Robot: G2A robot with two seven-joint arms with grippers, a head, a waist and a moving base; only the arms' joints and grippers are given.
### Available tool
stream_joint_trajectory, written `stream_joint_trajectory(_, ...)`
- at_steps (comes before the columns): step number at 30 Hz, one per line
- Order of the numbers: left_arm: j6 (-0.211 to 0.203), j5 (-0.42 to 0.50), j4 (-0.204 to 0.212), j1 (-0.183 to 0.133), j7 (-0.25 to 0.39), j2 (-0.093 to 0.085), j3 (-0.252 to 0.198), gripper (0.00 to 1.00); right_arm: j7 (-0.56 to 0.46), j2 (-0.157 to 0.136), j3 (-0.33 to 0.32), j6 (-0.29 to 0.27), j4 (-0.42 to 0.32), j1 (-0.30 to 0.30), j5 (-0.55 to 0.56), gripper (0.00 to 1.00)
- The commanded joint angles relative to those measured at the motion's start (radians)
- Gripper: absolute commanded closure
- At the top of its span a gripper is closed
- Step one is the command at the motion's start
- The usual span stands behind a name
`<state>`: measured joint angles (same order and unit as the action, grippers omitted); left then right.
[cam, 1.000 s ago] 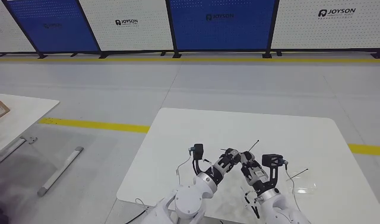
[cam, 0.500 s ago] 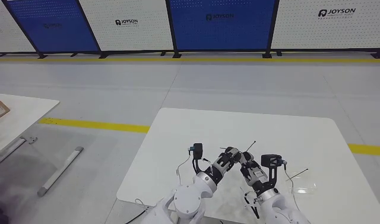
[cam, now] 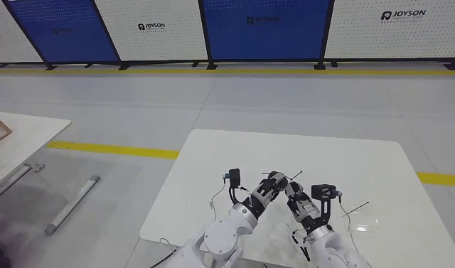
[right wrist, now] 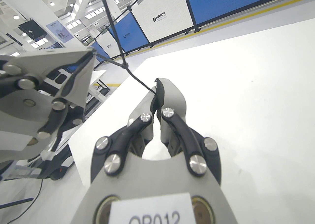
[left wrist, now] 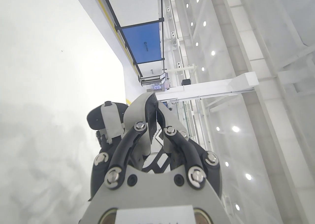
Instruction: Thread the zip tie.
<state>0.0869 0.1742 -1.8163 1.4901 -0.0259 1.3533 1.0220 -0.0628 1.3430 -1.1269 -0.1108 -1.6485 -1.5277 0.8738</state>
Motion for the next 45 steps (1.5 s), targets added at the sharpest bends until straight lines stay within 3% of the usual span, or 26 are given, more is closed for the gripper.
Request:
stream_joint_trajectory(1, -0.004, 0.002, -0.008, 0.003, 0.0, -0.001, 0.005, 1.0, -0.001, 0.0, 0.0, -0.001, 0.001, 0.0, 0.0, 1.0)
stream_joint_trajectory(7, -0.024, 0.014, -0.03, 0.015, 0.009, -0.004, 0.019, 1.0, -0.001, 0.0, 0.003, -0.005, 0.017, 0.003, -0.007, 1.0)
stream_joint_trajectory(27, -0.035, -0.002, -0.06, 0.03, 0.024, -0.009, 0.022, 1.0, 0.0, 0.001, 0.008, -0.007, 0.032, 0.01, -0.022, 1.0)
stream_joint_trajectory(29, -0.026, -0.001, -0.056, 0.027, 0.006, -0.008, 0.024, 1.0, -0.003, 0.001, 0.008, -0.006, 0.033, 0.012, -0.028, 0.0)
stream_joint_trajectory(36, -0.005, 0.04, -0.03, 0.004, -0.015, -0.003, 0.026, 1.0, 0.023, 0.001, -0.011, 0.0, 0.019, 0.007, -0.061, 0.0)
stream_joint_trajectory(45, -0.002, 0.039, 0.007, -0.014, -0.095, 0.003, 0.036, 1.0, 0.106, -0.01, -0.103, -0.102, -0.019, -0.054, -0.183, 0.0)
